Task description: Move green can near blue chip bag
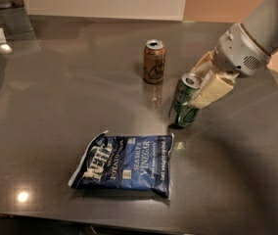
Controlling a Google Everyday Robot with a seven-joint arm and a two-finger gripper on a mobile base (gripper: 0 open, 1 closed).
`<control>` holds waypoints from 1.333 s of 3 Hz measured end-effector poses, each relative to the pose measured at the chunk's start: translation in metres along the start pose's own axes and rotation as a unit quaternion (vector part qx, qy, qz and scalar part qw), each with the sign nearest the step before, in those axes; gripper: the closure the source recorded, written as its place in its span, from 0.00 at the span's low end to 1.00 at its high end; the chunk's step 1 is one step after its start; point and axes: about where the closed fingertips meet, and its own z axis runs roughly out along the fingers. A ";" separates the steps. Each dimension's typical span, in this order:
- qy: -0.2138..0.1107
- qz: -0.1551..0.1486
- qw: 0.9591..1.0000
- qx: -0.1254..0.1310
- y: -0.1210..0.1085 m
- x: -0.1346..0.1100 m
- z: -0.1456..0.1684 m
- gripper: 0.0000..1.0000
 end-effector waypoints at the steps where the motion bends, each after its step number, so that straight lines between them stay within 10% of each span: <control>1: 0.003 -0.014 1.000 -0.012 0.004 -0.006 0.013 1.00; 4: 0.007 -0.040 0.999 -0.024 0.011 -0.015 0.026 0.37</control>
Offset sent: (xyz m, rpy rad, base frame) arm -0.0100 0.0276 -0.0194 -0.0287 0.0019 0.0996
